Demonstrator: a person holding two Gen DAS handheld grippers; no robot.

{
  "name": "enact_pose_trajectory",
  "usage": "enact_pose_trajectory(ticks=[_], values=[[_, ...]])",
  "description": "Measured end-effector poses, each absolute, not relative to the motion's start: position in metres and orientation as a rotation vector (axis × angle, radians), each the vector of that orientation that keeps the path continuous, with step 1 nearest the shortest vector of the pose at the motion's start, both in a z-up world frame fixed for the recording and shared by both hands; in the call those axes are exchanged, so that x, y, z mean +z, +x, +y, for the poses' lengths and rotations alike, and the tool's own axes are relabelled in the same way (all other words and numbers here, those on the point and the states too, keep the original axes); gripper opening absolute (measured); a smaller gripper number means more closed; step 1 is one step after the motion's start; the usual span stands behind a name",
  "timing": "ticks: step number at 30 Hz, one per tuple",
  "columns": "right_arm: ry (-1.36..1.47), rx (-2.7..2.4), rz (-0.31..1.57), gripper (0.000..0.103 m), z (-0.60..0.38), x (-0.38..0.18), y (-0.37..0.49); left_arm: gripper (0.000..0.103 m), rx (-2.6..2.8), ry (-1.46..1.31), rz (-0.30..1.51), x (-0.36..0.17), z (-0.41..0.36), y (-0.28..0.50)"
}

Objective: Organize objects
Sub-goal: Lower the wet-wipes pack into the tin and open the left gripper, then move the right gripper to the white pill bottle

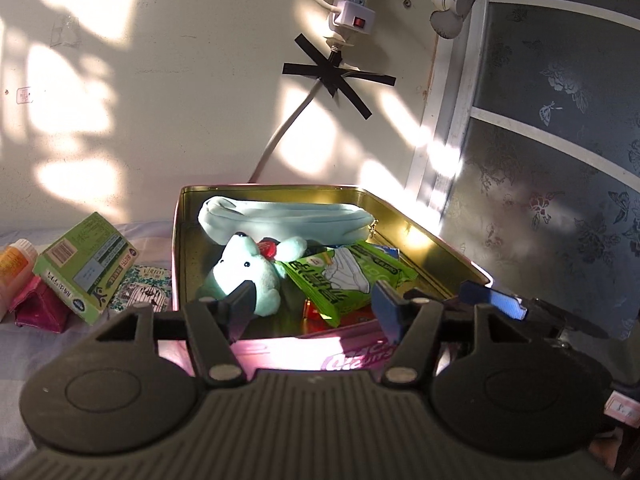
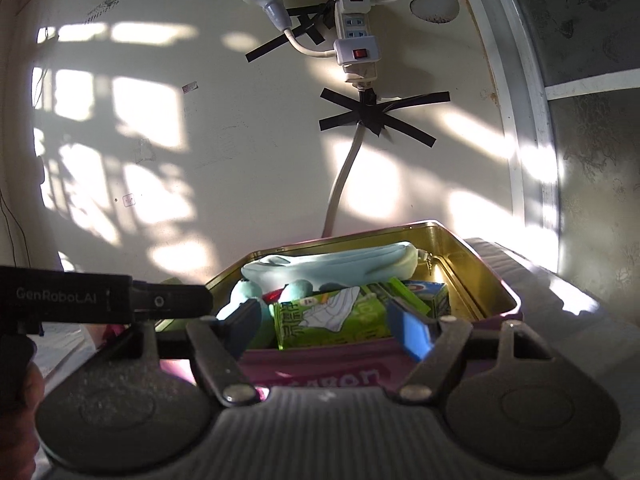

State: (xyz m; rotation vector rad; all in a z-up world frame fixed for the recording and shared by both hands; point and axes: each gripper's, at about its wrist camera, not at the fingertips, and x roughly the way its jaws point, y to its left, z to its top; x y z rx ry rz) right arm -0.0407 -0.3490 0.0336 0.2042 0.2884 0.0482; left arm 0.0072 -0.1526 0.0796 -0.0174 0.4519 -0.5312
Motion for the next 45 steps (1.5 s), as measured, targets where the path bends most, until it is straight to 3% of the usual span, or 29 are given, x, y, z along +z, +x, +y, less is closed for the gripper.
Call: enact_pose_trajectory(ticks=[18, 45], values=[[0.196, 0.016, 0.443, 0.073, -0.311, -0.004, -0.09, 0.074, -0.29, 0.105, 0.551, 0.01, -0.083, -0.027], [0.314, 0.043, 0.515, 0.077, -0.324, -0.014, -0.082, 0.081, -0.281, 0.082, 0.577, -0.004, -0.071, -0.027]])
